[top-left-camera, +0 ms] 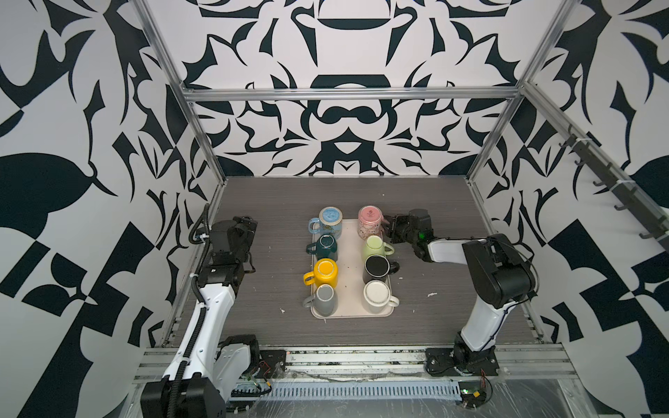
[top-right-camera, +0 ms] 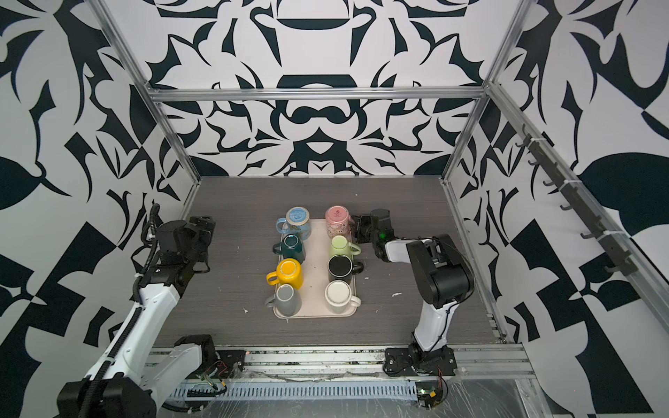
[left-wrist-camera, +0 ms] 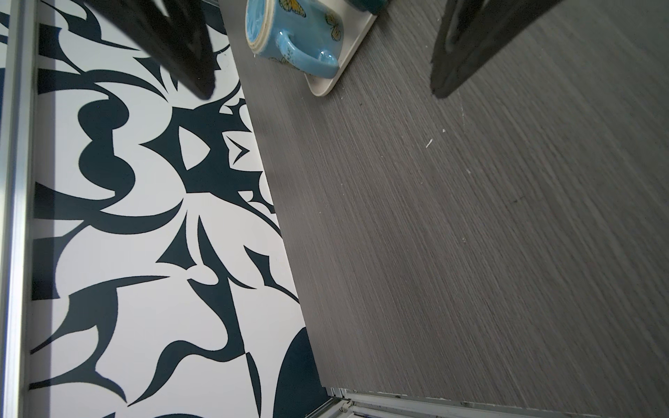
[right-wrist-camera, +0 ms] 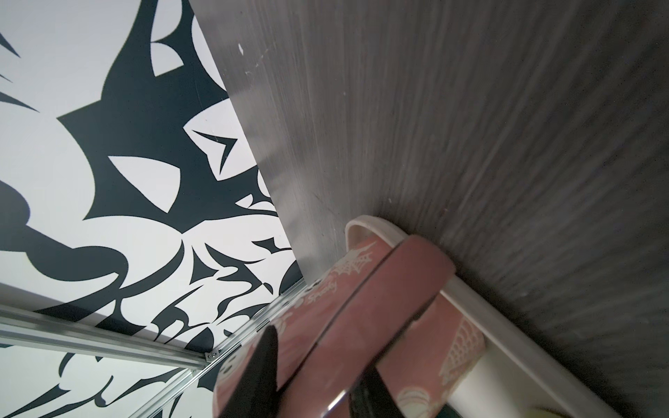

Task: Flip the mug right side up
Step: 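Close the right gripper on the pink mug's handle and lift it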

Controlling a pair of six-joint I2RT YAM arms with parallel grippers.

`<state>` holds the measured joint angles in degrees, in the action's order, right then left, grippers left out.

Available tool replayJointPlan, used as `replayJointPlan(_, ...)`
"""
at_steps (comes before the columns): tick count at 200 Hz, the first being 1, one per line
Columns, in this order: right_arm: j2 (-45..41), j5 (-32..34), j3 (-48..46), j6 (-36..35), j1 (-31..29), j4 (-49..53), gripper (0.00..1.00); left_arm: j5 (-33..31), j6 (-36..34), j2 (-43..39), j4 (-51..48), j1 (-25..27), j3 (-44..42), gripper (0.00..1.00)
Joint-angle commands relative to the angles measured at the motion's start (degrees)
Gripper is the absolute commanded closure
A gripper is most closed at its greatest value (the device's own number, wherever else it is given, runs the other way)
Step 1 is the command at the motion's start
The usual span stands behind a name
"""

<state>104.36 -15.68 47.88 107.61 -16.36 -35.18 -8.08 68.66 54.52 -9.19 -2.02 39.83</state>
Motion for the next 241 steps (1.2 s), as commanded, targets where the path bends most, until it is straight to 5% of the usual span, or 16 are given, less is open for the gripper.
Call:
replayJointPlan(1,0.1,-0.5,2.0,0.4,-0.3,-2.3,0.71,-0.4,0.6,0.2,0.5,-0.2,-0.3,0.04)
replayJointPlan(116,3.3,-1.1,2.9,2.8,-0.9,-6.0,0.81,-0.7,0.5,1.7,0.7,-0.2,0.1,0.04)
replayJointPlan(184,6.3,-1.4,3.6,4.6,-1.8,-10.1,1.00,-1.2,0.2,1.6,0.5,-0.2,0.5,0.04)
replayJointPlan(241,6.4,-1.8,4.1,4.0,-2.1,-11.9,1.00,-0.9,0.2,1.2,0.2,-0.2,0.4,0.04)
